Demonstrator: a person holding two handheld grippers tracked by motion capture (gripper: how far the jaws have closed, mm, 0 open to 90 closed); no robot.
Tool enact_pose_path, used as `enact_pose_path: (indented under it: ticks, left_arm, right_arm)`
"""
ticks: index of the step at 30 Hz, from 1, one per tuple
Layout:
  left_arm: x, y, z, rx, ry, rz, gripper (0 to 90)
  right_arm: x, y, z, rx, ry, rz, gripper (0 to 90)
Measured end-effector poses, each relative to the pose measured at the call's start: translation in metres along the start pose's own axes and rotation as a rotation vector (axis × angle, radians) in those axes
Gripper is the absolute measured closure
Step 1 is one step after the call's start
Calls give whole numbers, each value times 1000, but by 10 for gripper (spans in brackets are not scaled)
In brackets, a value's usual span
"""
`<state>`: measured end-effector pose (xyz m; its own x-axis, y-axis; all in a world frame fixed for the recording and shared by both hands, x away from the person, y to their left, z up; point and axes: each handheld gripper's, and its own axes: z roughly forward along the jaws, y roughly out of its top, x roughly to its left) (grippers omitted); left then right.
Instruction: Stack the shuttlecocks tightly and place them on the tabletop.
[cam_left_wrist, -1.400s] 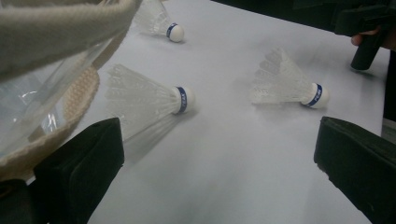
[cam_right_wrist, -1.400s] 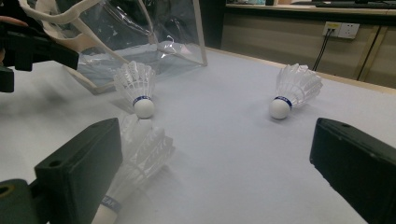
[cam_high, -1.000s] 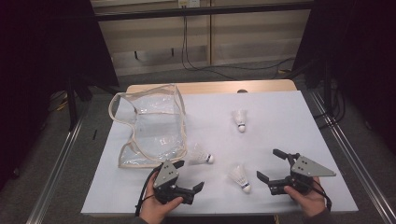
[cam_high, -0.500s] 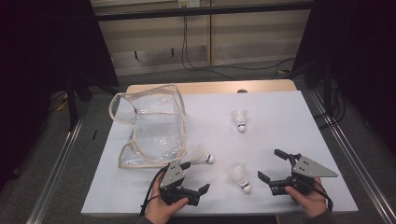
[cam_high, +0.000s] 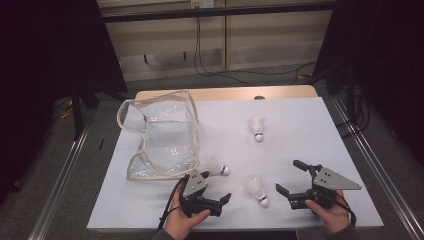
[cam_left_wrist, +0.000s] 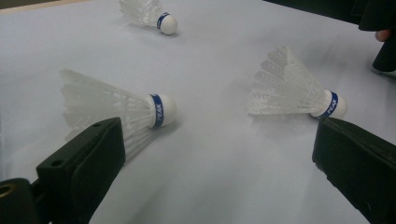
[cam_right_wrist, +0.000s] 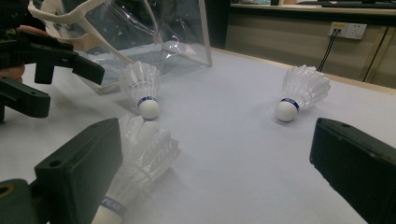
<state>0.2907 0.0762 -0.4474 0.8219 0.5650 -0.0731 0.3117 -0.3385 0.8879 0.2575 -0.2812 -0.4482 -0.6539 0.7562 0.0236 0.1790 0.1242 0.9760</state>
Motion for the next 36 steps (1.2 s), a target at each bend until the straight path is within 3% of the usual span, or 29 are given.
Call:
enact_pose_path:
  ticks: [11,19,36]
  left_arm:
    - [0,6,7,-9,21,9,30]
    - [4,12,9,-25,27,-15,38]
    - [8,16,13,-10,54,-19,46]
  right_arm:
    - [0,0,0,0,4,1,16]
    - [0,0,0,4,4,-2,16]
    - [0,0,0,1,9,-5,16]
